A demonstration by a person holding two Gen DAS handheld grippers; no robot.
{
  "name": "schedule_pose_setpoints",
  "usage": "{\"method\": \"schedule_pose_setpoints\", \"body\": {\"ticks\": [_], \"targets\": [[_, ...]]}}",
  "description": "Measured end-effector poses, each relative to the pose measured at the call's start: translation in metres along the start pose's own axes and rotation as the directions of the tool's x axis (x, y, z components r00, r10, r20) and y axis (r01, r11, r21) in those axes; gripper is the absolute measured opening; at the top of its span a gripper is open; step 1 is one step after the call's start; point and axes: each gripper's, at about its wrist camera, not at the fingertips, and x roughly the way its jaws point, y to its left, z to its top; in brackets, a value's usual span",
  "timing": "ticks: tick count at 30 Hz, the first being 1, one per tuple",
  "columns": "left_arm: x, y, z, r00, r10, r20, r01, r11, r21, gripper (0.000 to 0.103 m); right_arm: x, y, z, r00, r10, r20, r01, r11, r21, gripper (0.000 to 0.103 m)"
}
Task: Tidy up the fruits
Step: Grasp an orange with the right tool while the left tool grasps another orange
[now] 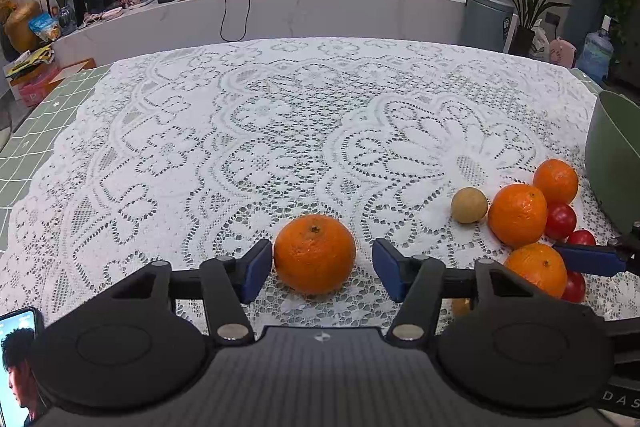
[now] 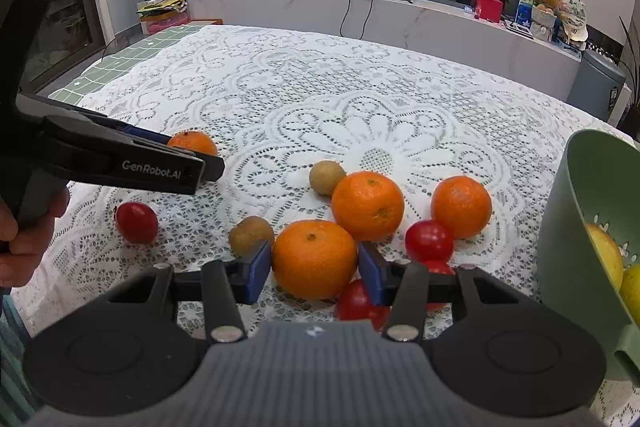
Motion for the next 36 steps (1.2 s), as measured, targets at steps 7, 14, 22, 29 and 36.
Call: {"method": "schedule_pose_setpoints", "body": {"ticks": [7, 14, 22, 29, 36], "targets": [[0.001, 0.002, 0.001, 1.0, 0.003, -0.003, -0.003, 1.0, -0.005, 0.052, -0.002, 0.002, 0.002, 1.0, -0.005, 0.008, 0.005, 1.0, -0.018, 0.045], [-0.013, 0.0, 0.002, 1.0, -0.002, 0.024, 0.003, 1.0, -0.011, 0.051, -0.017, 0.002, 0.006, 0.999, -0.01, 0.049, 0.011, 1.0, -0.027, 0.044], [-0.043, -0.013, 0.006, 0.997, -0.04, 0.07, 0.04, 0.999, 0.001, 0.051, -0.042, 0.0, 0.008, 0.995, -0.017, 0.095, 0.018, 1.0, -0.018, 0.044], [-0.071, -0.036, 0.007, 0.99, -0.097, 0.1, 0.093, 0.995, 0.048, 0.051, -0.069, -0.007, 0.004, 0.991, -0.029, 0.13, 0.029, 1.0, -0.001, 0.044], [-0.094, -0.063, 0.008, 0.977, -0.17, 0.125, 0.159, 0.983, 0.094, 0.051, -0.101, -0.022, -0.005, 0.985, -0.061, 0.159, 0.058, 0.998, 0.025, 0.044]]}}
